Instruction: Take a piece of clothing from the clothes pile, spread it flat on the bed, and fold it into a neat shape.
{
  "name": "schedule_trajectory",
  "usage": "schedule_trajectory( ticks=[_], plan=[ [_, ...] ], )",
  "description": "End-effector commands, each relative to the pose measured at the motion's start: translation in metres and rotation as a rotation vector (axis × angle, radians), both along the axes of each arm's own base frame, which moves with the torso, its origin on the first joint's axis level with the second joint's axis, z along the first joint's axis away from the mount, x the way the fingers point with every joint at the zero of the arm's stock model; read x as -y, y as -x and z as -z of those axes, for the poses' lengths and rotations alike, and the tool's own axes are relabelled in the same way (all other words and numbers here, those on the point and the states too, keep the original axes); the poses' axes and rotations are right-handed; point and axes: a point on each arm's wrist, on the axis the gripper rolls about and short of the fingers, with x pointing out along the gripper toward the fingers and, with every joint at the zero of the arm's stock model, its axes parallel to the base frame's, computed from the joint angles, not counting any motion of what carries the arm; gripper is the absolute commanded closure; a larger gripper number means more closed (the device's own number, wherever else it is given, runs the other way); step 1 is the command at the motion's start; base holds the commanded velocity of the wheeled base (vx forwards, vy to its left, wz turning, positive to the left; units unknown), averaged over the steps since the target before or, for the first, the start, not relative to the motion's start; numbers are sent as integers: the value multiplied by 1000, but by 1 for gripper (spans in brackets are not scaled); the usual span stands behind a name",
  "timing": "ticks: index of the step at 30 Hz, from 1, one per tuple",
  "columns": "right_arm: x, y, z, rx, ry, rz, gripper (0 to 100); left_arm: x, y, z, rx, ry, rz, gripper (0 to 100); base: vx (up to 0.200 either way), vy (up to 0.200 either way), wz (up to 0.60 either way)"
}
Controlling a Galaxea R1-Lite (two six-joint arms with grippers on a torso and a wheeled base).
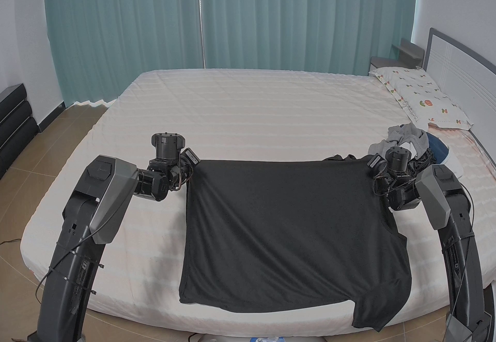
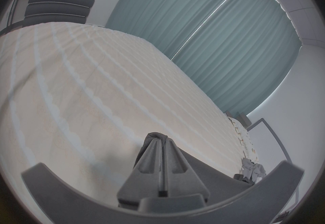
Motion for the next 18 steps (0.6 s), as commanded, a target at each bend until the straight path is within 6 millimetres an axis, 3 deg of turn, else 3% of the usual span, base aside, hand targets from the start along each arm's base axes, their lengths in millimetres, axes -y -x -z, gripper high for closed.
schedule_trajectory(
  ticks=[1,13,14,18],
  plan=[
    [-1,-1,12,-13,1,1,100,-1,-1,28,-44,-7,-3,100,0,0,0],
    [-9,6,45,-88,8,-4,100,2,2,59,-99,-8,-3,100,0,0,0],
    [-9,6,45,-87,9,-6,0,2,2,58,-98,-7,-4,0,0,0,0],
    [-10,10,42,-101,9,-6,0,1,1,56,-96,13,-14,0,0,0,0]
  ],
)
